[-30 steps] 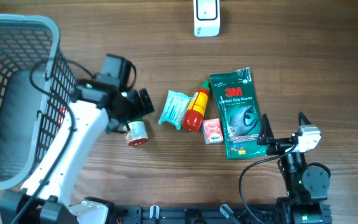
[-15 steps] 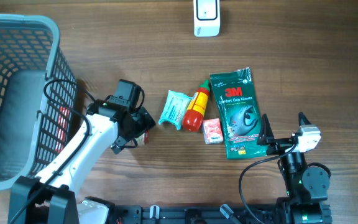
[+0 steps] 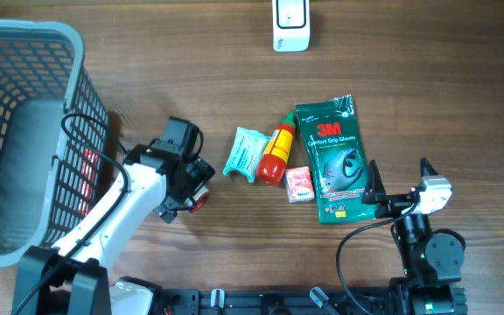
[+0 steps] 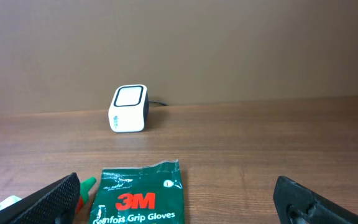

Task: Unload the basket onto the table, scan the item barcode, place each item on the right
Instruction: 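Carry the jar onto the glove pack beside the bottle and release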

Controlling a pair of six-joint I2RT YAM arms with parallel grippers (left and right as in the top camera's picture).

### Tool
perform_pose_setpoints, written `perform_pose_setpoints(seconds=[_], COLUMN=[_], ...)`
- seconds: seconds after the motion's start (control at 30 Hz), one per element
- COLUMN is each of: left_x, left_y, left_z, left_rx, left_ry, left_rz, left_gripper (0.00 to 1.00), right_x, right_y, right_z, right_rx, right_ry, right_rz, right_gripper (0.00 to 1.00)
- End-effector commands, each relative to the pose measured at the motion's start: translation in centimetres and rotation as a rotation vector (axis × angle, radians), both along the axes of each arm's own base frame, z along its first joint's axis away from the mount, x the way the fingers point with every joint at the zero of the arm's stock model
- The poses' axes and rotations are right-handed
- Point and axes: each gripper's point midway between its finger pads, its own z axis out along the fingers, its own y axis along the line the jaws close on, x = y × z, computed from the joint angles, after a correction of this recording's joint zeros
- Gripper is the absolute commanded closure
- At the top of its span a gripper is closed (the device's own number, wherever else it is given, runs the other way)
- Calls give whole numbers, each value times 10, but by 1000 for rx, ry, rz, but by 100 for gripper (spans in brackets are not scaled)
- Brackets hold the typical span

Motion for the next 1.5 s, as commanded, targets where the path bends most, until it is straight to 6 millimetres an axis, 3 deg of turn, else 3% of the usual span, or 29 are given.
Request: perform_pose_setpoints(seconds=[0.0,0.33,0.43,0.53,0.67,0.83,0.93,1.07,1.33,1.47], left_x=[-8,-9,-11,-7,12,45,69,94,109,114], left_y=[9,11,17,18,12,-3,-26,-71,-173,-210], left_z=[-12,-39,-40,-38,-24,15,46,80,121,121], left_rx=[37,30,64,78,78,50,-9,-121,-234,-218], left_ry=[10,-45,-42,-57,-108,-205,-294,-443,-734,-830], left_rz=[43,41,37,-10,-112,-214,-306,-396,-625,-689], left_gripper=[0,2,23,35,41,42,41,40,37,36], right_x=[-1,-1,-1,-1,-1,-1,-1,-1,-1,-1], right_y=[2,2,2,2,2,2,2,2,2,2], right_z=[2,2,2,2,2,2,2,2,2,2], right_rx=[-8,-8,-8,-8,-8,-8,-8,-8,-8,-8], right_ry=[-11,-11,-11,-11,-11,-11,-11,-11,-11,-10], right_rz=[10,10,10,10,10,10,10,10,10,10], right_gripper=[0,0,0,0,0,0,0,0,0,0])
